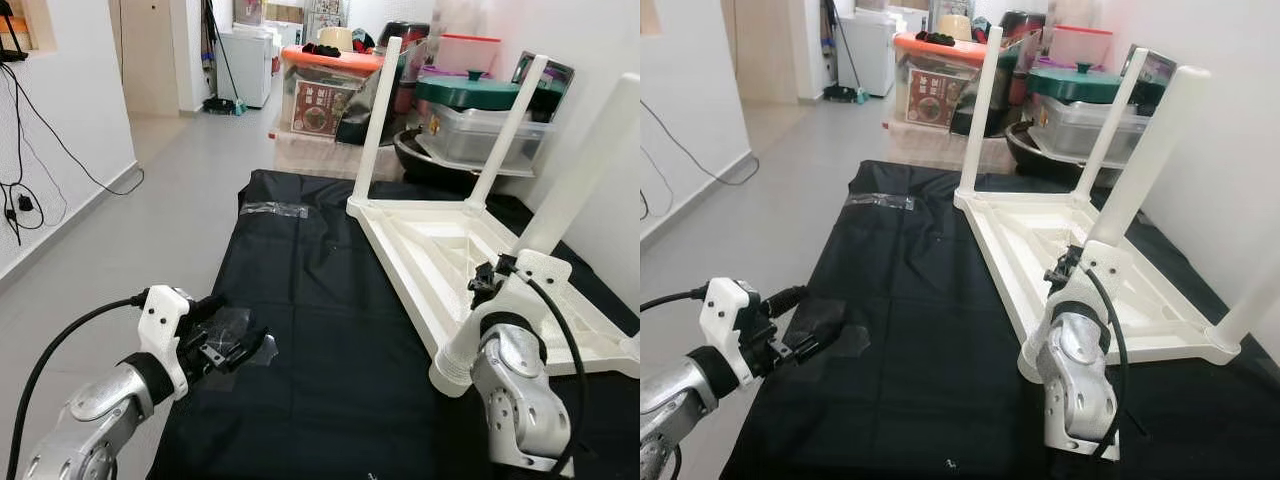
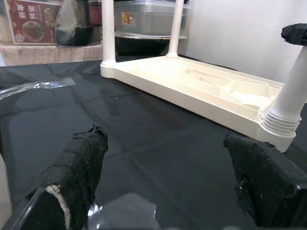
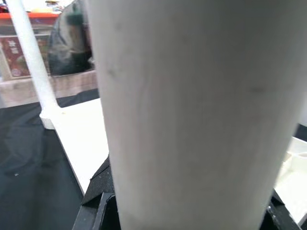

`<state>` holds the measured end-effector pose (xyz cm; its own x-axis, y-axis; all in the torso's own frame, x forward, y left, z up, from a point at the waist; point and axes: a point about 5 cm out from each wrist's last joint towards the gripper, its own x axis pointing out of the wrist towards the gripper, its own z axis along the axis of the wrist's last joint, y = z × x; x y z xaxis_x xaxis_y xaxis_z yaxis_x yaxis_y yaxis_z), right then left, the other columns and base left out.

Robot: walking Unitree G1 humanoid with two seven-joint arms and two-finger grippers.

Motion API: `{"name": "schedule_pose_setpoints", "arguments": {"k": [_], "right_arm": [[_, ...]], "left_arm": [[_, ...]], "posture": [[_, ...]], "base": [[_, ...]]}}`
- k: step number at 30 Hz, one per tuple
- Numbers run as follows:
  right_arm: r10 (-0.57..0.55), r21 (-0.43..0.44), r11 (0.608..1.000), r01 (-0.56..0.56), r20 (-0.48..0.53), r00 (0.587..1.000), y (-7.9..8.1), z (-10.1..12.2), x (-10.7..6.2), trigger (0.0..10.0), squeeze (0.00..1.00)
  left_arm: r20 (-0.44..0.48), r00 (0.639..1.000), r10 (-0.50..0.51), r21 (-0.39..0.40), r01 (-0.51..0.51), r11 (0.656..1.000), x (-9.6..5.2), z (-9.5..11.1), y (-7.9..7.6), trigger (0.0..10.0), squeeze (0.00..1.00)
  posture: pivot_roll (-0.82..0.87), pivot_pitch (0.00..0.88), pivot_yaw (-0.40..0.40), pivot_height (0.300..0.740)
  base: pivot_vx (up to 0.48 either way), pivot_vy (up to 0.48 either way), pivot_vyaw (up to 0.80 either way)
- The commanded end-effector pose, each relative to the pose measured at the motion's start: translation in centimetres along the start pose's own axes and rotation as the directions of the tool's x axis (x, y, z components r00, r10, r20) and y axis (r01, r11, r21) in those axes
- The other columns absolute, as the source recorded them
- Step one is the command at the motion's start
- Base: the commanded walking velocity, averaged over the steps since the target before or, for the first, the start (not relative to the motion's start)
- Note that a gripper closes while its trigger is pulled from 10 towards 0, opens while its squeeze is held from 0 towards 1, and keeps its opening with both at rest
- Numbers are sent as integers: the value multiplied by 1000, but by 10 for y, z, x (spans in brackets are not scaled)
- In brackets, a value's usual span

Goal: Building children table

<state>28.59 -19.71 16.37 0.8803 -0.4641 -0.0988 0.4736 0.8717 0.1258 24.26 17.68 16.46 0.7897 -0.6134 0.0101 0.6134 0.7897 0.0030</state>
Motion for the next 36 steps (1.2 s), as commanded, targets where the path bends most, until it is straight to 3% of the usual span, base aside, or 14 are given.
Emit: {"name": "schedule_pose_setpoints", "arguments": {"k": [1,3,5,6,7,8,22,29,30,31,32,36], "right_arm": [[-75,-38,997,69,-188,979,-14,-37,-1,0,0],[19,-18,1000,-23,-197,980,-1,-36,-4,10000,0],[61,-7,998,-63,-198,978,4,-34,-7,10000,0],[67,-9,998,-70,-193,979,4,-32,-8,10000,224],[66,-8,998,-69,-182,981,3,-30,-7,10000,894],[72,2,997,-72,-162,984,2,-25,-7,10000,1000],[134,40,990,-134,17,991,4,23,-5,10000,1000],[222,22,974,-226,107,969,3,48,0,10000,1000],[251,11,967,-254,122,960,3,53,1,10000,118],[251,11,967,-254,122,960,3,53,1,10000,118],[284,-8,958,-285,134,949,2,57,4,10000,0],[362,-35,932,-361,130,923,1,61,9,10000,0]], "left_arm": [[3,1000,-5,1,5,1000,3,-1,-2,10000,541],[0,1000,-5,4,5,1000,3,-1,-1,10000,510],[-1,1000,-5,6,5,1000,3,-1,-1,10000,510],[-1,1000,-6,6,6,1000,3,0,-1,10000,486],[-1,1000,-6,6,6,1000,3,0,-1,10000,478],[-2,1000,-7,7,7,1000,3,0,-1,10000,455],[-7,1000,-17,18,17,1000,5,1,2,10000,329],[-6,1000,-25,20,25,999,7,0,3,10000,282],[-5,1000,-27,20,28,999,7,0,3,10000,271],[-5,1000,-27,20,28,999,7,0,3,10000,271],[-4,1000,-31,20,31,999,7,0,3,10000,263],[-3,999,-35,20,35,999,8,0,2,10000,251]], "posture": [[51,0,-93,740],[50,0,-91,740],[50,0,-91,740],[49,0,-89,740],[49,0,-89,740],[44,0,-84,740],[23,0,-71,740],[16,0,-67,740],[15,0,-65,740],[15,0,-65,740],[15,0,-65,740],[11,0,-63,740]], "base": [[0,0,0],[0,0,0],[0,0,0],[0,0,0],[0,0,0],[0,0,0],[0,0,0],[0,0,0],[0,0,0],[0,0,0],[0,0,0],[0,0,0]]}}
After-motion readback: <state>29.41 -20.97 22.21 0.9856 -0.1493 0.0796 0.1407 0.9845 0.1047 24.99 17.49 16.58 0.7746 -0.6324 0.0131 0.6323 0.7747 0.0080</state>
